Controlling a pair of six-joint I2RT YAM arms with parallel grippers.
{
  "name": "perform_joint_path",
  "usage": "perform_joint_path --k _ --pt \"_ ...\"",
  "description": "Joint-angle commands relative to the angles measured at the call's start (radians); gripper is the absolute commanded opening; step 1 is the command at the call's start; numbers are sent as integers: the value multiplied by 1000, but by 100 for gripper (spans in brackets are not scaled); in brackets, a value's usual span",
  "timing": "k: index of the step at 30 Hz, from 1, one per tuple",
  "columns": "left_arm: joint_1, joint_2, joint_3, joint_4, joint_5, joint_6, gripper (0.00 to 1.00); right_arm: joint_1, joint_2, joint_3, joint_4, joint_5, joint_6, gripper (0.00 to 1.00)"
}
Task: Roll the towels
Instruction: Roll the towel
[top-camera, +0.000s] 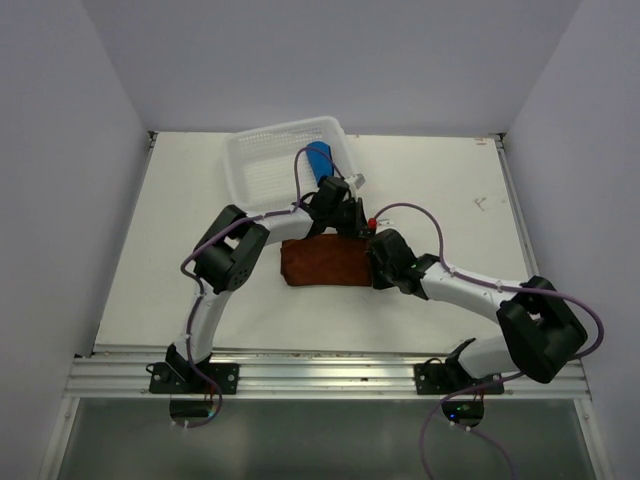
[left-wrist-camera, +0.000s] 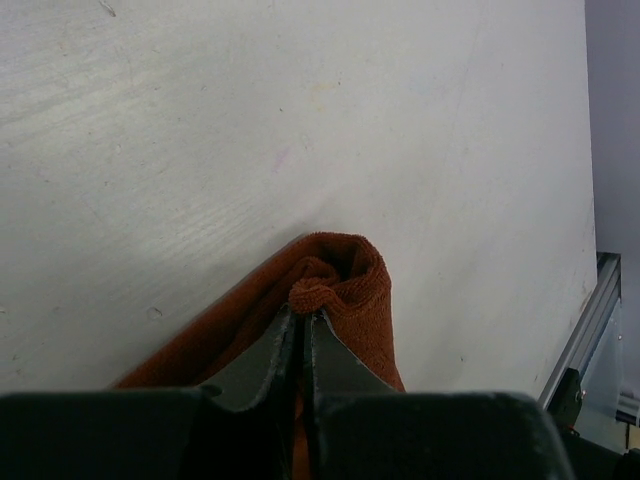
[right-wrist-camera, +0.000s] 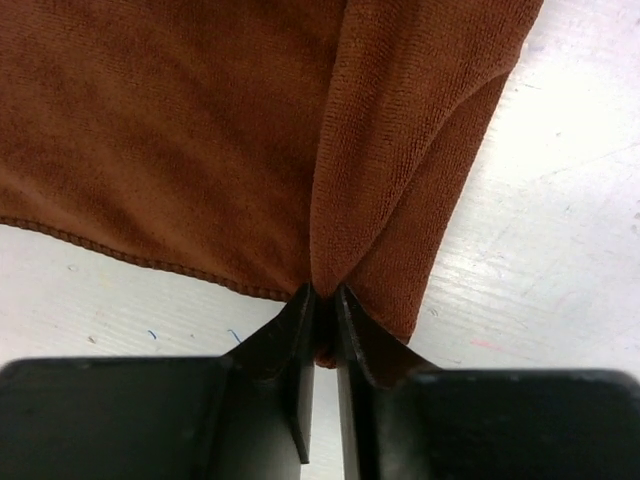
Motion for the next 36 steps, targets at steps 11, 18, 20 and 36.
perform_joint_path --k 11,18,20,36 --pt "20 -29 22 66 -34 48 7 -18 -113 21 -37 -76 52 43" --pt "17 -26 18 82 -28 48 6 -139 -226 -25 -34 -154 137 42" --pt "19 -26 18 87 -27 48 6 -202 -236 -45 -8 -181 166 43" --pt "17 -15 24 95 -13 45 6 -296 -93 -99 131 -298 215 59"
